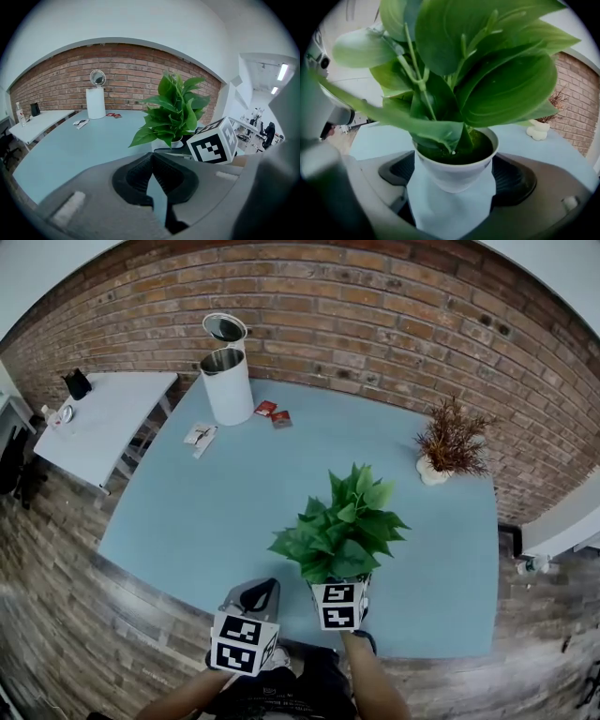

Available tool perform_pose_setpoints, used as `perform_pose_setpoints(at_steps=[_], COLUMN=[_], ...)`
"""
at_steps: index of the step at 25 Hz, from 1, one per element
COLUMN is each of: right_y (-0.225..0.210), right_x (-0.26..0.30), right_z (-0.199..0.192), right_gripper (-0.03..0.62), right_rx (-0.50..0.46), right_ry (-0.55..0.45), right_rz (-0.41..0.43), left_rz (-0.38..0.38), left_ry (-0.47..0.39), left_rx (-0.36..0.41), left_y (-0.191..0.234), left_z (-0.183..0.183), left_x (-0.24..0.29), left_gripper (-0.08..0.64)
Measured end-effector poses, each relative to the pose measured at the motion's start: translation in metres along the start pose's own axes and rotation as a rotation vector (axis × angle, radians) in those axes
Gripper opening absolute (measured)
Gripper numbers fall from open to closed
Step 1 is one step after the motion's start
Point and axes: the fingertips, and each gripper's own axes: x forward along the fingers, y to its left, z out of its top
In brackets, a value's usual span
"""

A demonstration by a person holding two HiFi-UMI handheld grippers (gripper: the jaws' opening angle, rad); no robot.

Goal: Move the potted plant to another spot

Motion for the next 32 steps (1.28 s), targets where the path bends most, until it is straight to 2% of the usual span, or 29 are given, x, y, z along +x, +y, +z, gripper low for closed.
perform_pose_setpoints(at_steps=[4,15,23,32], right_y=[-0.006,-0.005,-0.015,-0.057], right_x=[0.007,0.014,0.007,-0.018], right_z=[0.003,0.0,-0.007,-0.021], right_gripper=[0.495,0.489,0.488,0.488], right_rx=[-0.015,-0.019,0.005,0.045], right_ry=[0.006,0.02,0.02,0.026], right_rz=[-0.026,-0.018,-0.043,-0.123], left_rz=[0.011,0.017,-0.02,-0.092], left_ry=[0.011,0.013,0.003,0.002], left_rx=[-0.005,-0.009,0.005,0.039], left_y=[0.005,0.009,0.002,-0.028], left_z=[-0.004,-0.005,0.002,0.01], left_x=[0.002,0.005,0.013,0.029], left_gripper=[0.002,0.002,0.002,0.002])
